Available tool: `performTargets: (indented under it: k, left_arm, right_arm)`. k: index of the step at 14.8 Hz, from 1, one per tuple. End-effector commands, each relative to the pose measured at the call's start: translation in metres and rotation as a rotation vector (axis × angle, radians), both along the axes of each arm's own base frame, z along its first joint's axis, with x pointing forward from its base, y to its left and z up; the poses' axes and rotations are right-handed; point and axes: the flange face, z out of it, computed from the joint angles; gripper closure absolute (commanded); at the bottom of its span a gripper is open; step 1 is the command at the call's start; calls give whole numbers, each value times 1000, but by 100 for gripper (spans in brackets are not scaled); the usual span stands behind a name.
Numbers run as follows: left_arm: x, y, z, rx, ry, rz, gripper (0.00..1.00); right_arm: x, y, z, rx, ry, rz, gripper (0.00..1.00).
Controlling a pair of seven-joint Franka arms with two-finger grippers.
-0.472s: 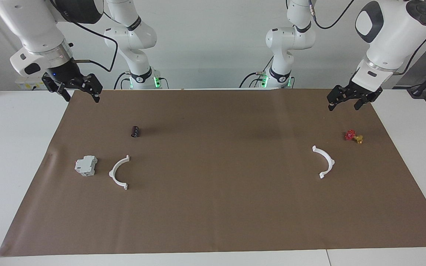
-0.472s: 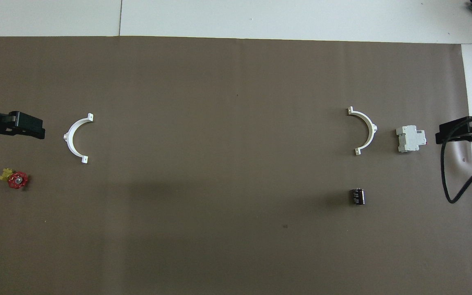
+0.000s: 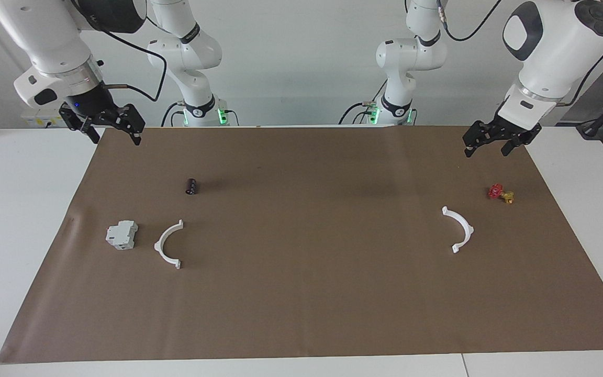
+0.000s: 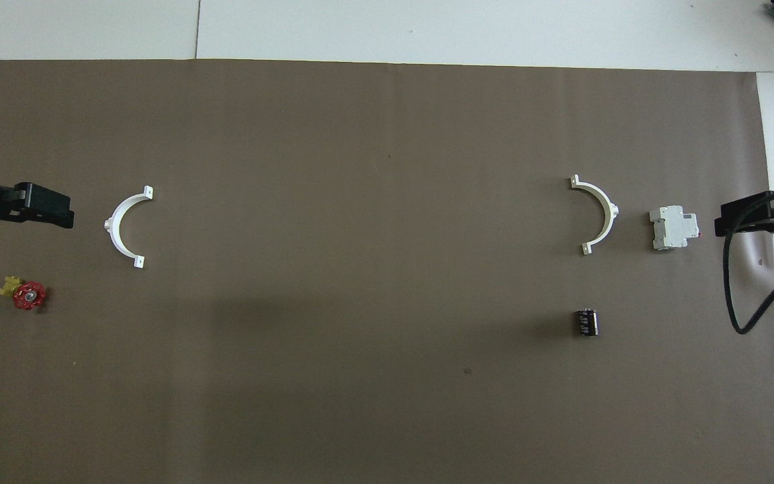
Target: Assemble drain pipe with both arms
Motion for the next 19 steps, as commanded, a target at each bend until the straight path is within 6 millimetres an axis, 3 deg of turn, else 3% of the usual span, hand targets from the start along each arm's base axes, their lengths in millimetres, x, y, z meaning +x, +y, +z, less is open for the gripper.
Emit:
performTargets:
  k: [1,4,7,9,13,17,19]
  left_arm:
    - [-4,1,1,18,-1,5,0]
    - [-4,2,1,18,-1,6,0]
    - [-4,1,1,18,-1,5,0]
    - [-4,2,1,17,-3,6,0]
    - [-3,2,1,18,-3,6,0]
    - [-3,2,1,18,-3,6,0]
    - [-3,1,1,18,-3,5,0]
  right_arm:
    - [1,2,-20,6,-18,16,0]
    - [31,0,-79,45,-56,64,0]
    - [69,3,-153,59,-78,119,0]
    - [85,3,-190,49,-115,181,0]
    - [87,-6,-263,57,-161,268,0]
    - [82,-10,-306,57,-120,329,0]
    - [75,-13,-316,70,-100,325,0]
